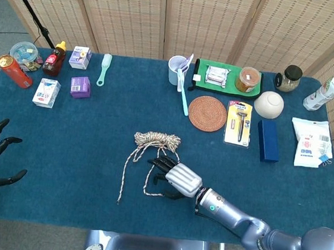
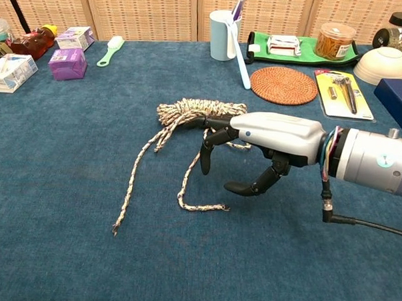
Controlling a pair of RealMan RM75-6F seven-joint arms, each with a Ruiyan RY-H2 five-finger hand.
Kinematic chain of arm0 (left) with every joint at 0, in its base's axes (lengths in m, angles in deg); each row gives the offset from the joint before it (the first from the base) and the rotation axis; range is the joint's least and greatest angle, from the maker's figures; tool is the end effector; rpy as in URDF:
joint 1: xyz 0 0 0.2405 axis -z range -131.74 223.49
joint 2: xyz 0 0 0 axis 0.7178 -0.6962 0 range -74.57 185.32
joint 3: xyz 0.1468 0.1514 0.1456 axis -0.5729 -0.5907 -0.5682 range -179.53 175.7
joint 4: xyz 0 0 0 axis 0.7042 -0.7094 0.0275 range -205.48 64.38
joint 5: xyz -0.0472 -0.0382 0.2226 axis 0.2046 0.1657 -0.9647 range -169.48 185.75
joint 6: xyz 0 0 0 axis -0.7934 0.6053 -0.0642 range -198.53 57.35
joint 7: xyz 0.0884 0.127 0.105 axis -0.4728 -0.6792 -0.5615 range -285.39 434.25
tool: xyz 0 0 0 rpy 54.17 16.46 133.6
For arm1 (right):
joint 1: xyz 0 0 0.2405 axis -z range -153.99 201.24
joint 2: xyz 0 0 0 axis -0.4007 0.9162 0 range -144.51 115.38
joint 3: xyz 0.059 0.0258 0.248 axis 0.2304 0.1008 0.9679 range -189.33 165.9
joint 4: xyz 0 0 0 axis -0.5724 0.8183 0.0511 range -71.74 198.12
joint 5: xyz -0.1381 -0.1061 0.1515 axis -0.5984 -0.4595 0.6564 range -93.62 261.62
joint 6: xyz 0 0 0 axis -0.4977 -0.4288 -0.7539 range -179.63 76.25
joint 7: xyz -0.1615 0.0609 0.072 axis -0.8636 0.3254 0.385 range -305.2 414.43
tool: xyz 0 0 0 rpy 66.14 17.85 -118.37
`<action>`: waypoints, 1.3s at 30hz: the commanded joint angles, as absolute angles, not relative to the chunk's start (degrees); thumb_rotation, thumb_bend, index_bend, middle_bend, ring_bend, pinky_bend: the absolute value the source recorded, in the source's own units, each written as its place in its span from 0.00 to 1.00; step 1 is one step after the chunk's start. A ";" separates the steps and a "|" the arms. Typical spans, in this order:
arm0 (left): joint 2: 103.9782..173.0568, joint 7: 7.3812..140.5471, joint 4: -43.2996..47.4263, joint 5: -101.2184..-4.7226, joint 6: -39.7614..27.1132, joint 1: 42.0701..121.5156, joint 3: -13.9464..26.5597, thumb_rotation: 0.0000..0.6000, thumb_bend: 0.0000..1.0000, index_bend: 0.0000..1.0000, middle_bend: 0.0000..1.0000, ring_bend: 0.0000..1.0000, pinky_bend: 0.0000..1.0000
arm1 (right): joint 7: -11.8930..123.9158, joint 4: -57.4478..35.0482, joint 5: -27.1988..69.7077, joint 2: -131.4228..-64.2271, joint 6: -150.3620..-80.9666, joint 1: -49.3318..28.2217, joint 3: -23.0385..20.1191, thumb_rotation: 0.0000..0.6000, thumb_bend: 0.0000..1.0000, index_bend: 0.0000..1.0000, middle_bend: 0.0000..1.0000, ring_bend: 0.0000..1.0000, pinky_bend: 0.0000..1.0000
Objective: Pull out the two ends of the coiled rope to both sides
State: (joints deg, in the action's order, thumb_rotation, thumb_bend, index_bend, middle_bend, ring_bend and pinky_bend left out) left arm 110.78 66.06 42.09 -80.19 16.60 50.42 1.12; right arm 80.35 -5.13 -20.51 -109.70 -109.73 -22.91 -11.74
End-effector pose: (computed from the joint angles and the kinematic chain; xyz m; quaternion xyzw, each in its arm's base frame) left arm -0.2437 0.2183 0.1608 -0.5936 -0.3831 -0.4248 0.5661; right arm -0.1026 -0.3313 -0.1100 0.8154 -0.3455 0.4448 0.1343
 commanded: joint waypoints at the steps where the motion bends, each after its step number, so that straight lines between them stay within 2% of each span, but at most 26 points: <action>1: 110.84 66.12 42.05 -80.10 16.57 50.42 1.10 0.86 0.15 0.30 0.04 0.02 0.00 | 80.92 -4.03 -20.79 -110.20 -109.89 -23.85 -12.23 1.00 0.43 0.41 0.04 0.00 0.00; 11: 110.94 65.81 42.17 -80.06 16.47 50.64 1.21 0.86 0.15 0.30 0.04 0.02 0.00 | 81.58 -2.09 -20.14 -110.92 -110.02 -25.78 -13.00 1.00 0.43 0.41 0.05 0.00 0.00; 39: 110.19 67.18 41.48 -79.09 16.76 50.03 0.85 0.86 0.15 0.30 0.04 0.02 0.00 | 83.81 6.79 -19.41 -118.18 -108.62 -31.68 -14.99 1.00 0.43 0.40 0.07 0.00 0.00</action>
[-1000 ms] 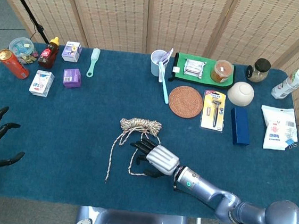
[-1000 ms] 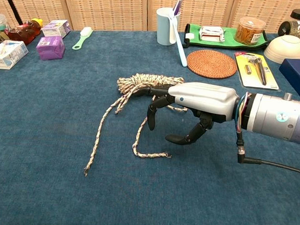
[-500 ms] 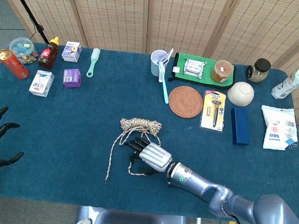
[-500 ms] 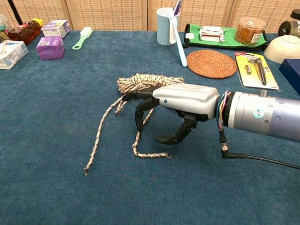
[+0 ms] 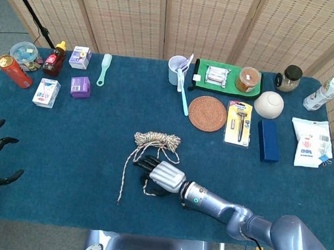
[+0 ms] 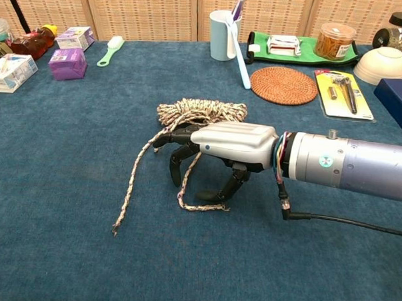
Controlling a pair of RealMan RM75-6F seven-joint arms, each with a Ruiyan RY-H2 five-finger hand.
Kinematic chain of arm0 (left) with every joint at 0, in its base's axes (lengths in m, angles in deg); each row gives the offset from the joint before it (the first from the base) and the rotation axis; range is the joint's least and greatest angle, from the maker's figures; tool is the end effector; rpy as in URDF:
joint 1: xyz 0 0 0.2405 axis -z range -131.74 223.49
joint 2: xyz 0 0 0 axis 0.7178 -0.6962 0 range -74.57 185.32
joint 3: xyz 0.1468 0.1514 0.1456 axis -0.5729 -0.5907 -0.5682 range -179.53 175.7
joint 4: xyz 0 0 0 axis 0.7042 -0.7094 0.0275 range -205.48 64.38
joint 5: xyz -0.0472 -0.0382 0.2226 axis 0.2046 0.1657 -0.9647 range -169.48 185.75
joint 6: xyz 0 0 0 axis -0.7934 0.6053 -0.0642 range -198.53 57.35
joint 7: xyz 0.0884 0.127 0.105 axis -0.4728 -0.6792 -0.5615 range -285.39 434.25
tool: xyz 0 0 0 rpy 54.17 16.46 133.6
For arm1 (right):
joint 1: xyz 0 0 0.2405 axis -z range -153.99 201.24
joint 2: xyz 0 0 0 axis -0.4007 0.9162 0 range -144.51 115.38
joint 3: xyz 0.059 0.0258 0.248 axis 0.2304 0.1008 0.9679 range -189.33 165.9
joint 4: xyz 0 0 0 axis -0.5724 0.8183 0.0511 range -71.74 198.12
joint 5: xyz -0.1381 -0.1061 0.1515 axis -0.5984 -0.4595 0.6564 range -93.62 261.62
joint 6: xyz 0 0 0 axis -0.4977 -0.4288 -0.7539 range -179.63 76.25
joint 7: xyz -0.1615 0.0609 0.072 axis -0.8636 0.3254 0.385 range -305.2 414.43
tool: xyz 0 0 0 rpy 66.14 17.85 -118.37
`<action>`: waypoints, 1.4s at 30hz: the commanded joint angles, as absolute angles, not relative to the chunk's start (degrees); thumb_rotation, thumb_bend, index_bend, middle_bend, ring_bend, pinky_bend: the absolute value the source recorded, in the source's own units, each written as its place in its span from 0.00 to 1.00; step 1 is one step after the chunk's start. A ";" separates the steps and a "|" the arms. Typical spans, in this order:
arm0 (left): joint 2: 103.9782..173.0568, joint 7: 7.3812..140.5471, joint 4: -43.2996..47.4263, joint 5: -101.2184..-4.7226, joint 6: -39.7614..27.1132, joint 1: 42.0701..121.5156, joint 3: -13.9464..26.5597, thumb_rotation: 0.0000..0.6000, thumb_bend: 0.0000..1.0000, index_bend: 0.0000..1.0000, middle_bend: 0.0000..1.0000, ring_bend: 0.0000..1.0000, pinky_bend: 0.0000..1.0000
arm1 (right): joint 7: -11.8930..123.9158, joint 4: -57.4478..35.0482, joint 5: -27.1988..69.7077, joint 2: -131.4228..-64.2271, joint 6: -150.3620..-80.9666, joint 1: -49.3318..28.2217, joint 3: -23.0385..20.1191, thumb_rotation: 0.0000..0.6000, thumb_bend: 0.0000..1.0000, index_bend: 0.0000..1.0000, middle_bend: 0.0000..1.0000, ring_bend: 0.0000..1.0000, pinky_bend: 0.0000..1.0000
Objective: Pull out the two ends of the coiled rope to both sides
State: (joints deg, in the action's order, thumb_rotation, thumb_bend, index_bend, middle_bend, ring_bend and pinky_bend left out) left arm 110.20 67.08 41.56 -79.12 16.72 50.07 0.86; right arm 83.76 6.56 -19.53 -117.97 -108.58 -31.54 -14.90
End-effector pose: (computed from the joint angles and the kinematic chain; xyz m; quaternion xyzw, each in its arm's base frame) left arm -0.2519 0.2163 0.1644 -0.5877 -0.3902 -0.4176 0.5727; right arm -0.0754 -0.3455 -0.1522 0.8484 -0.3033 0.4199 0.1092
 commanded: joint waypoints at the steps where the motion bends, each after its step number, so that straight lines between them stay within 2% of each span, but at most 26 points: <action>1: 110.19 67.25 41.44 -79.07 16.77 50.01 0.84 0.86 0.15 0.30 0.04 0.02 0.00 | 83.82 6.87 -19.35 -118.25 -108.63 -31.74 -15.00 1.00 0.43 0.40 0.07 0.00 0.00; 20: 110.07 68.59 40.49 -78.89 17.08 49.53 0.64 0.86 0.15 0.30 0.04 0.02 0.00 | 83.81 9.15 -17.88 -120.29 -107.68 -33.40 -15.44 1.00 0.43 0.41 0.08 0.00 0.00; 42: 109.91 68.81 40.64 -79.51 17.70 49.21 0.55 0.86 0.15 0.30 0.04 0.02 0.00 | 81.38 7.96 -17.48 -119.83 -108.24 -33.11 -16.68 1.00 0.43 0.47 0.12 0.00 0.00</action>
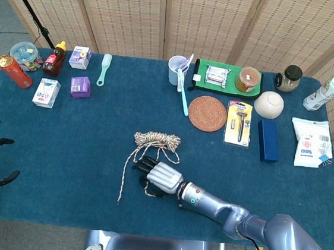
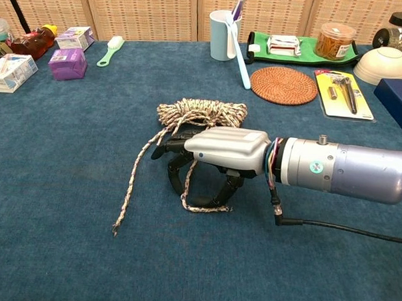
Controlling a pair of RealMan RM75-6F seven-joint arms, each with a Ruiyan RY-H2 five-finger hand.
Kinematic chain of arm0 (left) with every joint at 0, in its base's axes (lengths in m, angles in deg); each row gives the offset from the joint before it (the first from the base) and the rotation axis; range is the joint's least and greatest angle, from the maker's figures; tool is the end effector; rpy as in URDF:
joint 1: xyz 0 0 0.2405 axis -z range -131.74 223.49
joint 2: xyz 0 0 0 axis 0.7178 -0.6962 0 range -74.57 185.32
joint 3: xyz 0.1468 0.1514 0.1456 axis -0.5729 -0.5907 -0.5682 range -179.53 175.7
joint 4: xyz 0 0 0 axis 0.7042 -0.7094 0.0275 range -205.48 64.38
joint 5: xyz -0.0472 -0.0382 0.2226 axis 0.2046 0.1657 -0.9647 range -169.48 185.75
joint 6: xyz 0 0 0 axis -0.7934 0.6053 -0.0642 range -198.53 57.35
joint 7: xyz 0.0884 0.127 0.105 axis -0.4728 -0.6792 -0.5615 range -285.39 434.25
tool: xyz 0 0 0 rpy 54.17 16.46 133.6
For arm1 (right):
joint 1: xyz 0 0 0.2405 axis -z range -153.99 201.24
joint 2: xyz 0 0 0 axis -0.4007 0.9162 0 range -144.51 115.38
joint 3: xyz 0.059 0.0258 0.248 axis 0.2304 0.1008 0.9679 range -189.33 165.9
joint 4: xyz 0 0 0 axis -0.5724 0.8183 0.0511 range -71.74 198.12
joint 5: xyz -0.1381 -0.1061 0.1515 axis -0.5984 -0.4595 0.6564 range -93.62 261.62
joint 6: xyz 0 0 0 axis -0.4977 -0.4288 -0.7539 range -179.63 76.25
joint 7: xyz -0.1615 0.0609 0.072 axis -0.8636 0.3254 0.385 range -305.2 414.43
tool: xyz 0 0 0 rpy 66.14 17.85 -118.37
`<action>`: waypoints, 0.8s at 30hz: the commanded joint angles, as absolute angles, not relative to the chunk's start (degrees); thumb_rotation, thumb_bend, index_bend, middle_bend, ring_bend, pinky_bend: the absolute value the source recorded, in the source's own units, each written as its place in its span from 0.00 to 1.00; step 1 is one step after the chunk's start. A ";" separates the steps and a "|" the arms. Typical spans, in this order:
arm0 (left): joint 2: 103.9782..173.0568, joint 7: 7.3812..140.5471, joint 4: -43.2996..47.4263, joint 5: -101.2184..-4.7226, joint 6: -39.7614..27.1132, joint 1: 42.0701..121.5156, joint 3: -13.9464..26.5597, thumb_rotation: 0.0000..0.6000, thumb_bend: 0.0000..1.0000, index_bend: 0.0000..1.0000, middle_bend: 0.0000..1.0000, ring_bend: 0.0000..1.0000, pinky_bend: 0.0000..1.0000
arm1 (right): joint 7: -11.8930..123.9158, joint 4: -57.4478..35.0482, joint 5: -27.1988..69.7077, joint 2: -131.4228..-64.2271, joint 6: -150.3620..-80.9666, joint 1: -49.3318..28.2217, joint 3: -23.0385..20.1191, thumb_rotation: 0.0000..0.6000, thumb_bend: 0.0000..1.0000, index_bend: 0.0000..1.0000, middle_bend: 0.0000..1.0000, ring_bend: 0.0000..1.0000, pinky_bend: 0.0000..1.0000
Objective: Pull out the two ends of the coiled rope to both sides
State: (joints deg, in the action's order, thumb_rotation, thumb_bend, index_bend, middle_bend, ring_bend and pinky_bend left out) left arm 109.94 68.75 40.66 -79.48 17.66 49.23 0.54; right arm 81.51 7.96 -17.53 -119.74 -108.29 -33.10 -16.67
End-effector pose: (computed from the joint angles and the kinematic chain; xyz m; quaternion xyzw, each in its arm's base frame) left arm -0.2578 0.2116 0.1685 -0.5812 -0.3930 -0.4199 0.5757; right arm -0.0729 -0.3429 -0.1632 0.8588 -0.2878 0.4085 0.1129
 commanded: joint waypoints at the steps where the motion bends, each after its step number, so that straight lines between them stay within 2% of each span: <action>1: 109.90 68.86 40.60 -79.52 17.72 49.19 0.55 0.86 0.15 0.30 0.04 0.02 0.00 | 81.34 7.93 -17.42 -119.90 -108.19 -33.12 -16.69 1.00 0.43 0.48 0.12 0.00 0.00; 24: 109.77 68.92 40.64 -79.71 17.81 49.16 0.64 0.86 0.15 0.30 0.04 0.02 0.00 | 80.85 8.48 -16.94 -120.58 -108.67 -32.79 -16.90 1.00 0.44 0.55 0.16 0.00 0.00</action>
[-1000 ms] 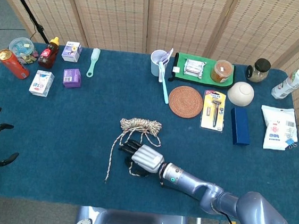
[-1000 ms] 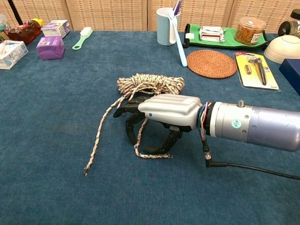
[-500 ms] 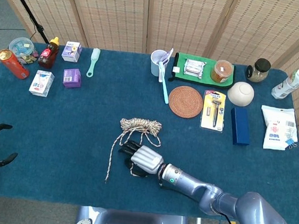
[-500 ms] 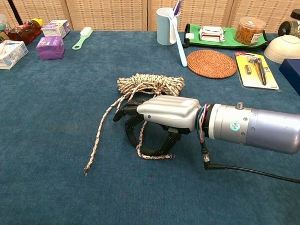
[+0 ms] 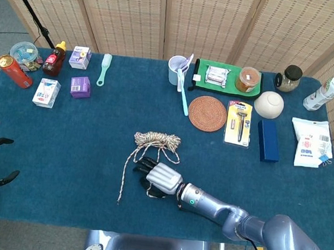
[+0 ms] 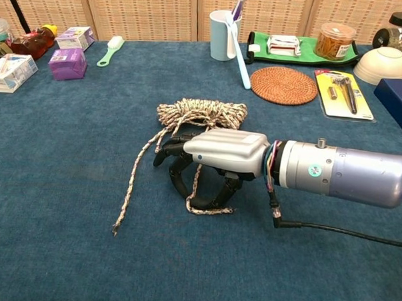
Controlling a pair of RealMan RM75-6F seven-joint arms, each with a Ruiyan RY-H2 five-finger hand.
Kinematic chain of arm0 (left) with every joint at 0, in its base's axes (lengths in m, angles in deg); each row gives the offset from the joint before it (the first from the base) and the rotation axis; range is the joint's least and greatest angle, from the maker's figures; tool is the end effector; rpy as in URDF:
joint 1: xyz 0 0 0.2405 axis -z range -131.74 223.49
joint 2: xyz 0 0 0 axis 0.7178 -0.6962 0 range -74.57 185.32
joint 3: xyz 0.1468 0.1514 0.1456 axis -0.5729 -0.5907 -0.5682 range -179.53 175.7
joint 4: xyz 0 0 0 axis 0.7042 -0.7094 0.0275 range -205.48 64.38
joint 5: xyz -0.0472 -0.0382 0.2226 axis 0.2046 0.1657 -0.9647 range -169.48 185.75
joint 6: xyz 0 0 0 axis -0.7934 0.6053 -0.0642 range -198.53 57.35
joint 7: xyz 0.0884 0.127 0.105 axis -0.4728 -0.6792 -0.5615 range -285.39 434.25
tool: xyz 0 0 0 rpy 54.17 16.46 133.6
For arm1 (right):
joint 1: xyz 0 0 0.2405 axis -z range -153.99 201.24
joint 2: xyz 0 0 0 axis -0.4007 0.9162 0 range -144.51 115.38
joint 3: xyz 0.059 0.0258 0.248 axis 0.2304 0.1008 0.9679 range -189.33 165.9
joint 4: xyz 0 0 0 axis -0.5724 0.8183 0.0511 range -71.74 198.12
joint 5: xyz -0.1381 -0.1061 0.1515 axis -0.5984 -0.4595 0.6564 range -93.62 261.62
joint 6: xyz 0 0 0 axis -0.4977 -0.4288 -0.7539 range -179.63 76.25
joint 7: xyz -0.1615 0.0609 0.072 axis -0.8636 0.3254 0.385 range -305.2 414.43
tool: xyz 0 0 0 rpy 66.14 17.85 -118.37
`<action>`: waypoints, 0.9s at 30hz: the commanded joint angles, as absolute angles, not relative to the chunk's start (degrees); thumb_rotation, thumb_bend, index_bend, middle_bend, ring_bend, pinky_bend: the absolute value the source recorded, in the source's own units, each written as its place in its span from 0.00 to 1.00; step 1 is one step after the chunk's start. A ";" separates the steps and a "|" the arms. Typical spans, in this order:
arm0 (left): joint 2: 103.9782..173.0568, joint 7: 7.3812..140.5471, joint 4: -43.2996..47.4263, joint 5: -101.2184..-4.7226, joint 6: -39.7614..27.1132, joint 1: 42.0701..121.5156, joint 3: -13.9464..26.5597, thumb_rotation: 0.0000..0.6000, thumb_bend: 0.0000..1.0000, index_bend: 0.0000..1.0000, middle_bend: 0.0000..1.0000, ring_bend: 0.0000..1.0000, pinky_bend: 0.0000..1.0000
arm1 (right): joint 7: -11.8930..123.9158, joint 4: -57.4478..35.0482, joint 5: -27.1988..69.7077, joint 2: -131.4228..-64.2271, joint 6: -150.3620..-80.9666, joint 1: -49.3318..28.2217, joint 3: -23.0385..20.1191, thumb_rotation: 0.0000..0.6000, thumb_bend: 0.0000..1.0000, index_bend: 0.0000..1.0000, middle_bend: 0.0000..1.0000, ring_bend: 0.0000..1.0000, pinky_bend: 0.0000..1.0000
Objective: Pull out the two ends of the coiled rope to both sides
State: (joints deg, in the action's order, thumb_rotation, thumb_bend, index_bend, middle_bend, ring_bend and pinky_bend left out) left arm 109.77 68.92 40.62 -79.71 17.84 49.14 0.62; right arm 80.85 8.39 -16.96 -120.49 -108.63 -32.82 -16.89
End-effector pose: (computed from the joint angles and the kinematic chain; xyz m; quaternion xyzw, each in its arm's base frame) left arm -0.2574 0.2115 0.1699 -0.5812 -0.3909 -0.4214 0.5760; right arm -0.0735 -0.3409 -0.1661 0.8574 -0.2884 0.4103 0.1153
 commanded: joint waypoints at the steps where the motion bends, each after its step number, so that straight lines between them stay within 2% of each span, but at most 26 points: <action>1: 109.79 68.98 40.67 -79.70 17.78 49.16 0.63 0.86 0.15 0.30 0.04 0.02 0.00 | 80.89 8.61 -16.93 -120.73 -108.78 -32.76 -16.88 1.00 0.44 0.55 0.16 0.00 0.00; 17: 109.81 69.46 40.56 -79.79 17.31 49.39 0.59 0.85 0.15 0.30 0.04 0.02 0.00 | 81.56 8.62 -16.88 -120.52 -109.37 -32.73 -16.89 1.00 0.46 0.61 0.21 0.03 0.00; 27: 108.74 68.80 41.22 -82.59 14.17 51.88 0.50 0.86 0.15 0.30 0.04 0.02 0.00 | 80.43 3.93 -15.46 -116.97 -112.42 -30.75 -15.77 1.00 0.46 0.62 0.23 0.05 0.00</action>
